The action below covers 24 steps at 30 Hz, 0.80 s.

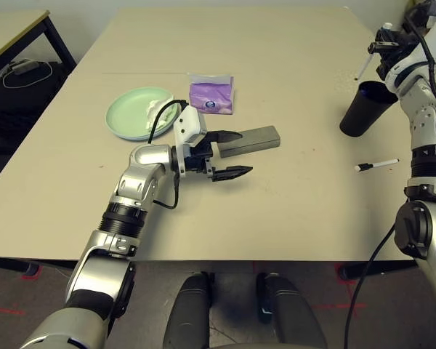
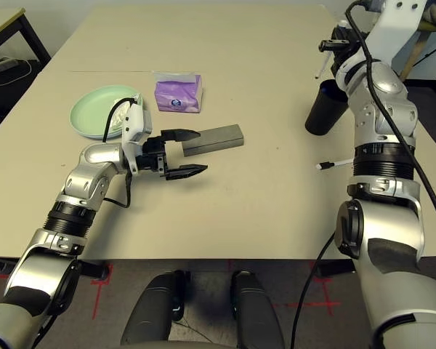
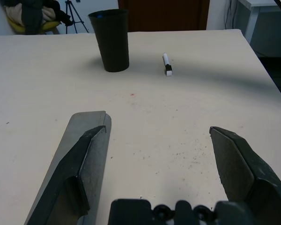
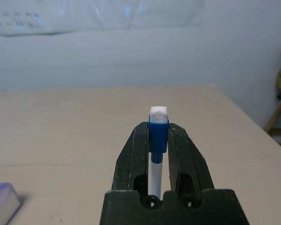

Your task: Organize and tidy the items on the table.

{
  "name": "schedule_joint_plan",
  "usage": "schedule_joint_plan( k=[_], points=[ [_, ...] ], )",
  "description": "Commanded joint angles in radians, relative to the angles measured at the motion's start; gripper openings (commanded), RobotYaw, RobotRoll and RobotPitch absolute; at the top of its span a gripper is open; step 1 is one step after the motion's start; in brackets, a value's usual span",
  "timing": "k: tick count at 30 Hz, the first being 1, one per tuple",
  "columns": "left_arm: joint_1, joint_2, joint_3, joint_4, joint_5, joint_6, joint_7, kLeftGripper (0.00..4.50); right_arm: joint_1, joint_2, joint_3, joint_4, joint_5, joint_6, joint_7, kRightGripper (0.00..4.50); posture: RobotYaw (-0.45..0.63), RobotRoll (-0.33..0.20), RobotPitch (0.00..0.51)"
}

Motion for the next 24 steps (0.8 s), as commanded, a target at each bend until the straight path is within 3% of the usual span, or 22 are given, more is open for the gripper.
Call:
schedule_joint_plan(
  k=[1,10,24],
  points=[
    [0.005,0.004,-0.009,-0.009,0.004,-0.003,-0.006,4.50,0.008,-0.026,-0.025,-0.056,-0.001,0.009,-0.027,0.41,0.07,0.000,0.101],
    [-0.002,-0.003,-0.013,0.001,0.004,-0.003,-0.010,4.50,0.042,-0.065,-0.036,-0.105,-0.017,0.144,-0.101,0.41,0.06,0.000,0.101],
    [0.003,0.001,-0.006,-0.006,0.007,-0.009,0.003,4.50,0.056,-0.051,-0.033,-0.076,-0.023,0.148,-0.125,0.41,0.07,0.000,0.099]
  ],
)
